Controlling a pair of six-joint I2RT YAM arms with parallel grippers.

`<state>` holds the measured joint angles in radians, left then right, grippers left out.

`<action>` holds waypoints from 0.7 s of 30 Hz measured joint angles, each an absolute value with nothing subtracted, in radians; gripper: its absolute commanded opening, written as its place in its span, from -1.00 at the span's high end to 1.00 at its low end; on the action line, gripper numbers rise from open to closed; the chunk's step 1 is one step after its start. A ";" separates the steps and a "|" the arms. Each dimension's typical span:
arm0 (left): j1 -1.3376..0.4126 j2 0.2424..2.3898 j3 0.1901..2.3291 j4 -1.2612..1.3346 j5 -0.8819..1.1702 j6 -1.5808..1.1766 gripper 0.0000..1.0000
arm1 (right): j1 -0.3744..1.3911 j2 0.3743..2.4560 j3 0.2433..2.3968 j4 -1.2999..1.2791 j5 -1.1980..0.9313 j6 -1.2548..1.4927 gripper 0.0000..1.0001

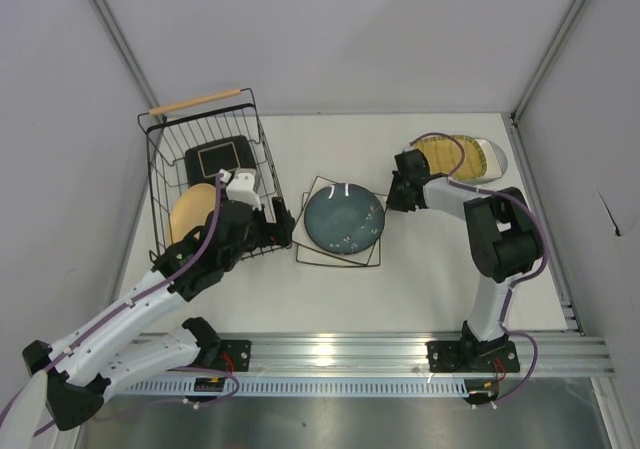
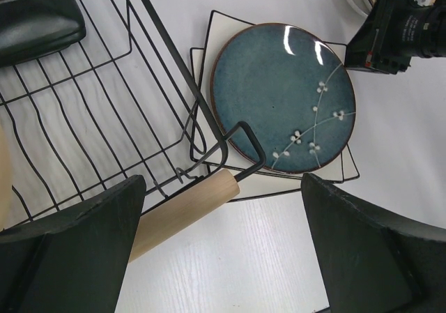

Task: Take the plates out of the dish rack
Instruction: Place the plate on the table

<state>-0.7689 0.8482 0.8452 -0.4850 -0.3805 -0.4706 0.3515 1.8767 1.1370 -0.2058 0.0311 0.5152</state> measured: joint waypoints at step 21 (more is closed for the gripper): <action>-0.699 0.857 0.799 -0.472 -0.397 -0.445 -0.51 | 0.274 1.762 1.071 -0.196 0.034 0.496 0.64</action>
<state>-0.6987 0.8570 0.7986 -0.4721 -0.3973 -0.4446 0.2745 1.7618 1.0706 -0.1955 0.0341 0.4965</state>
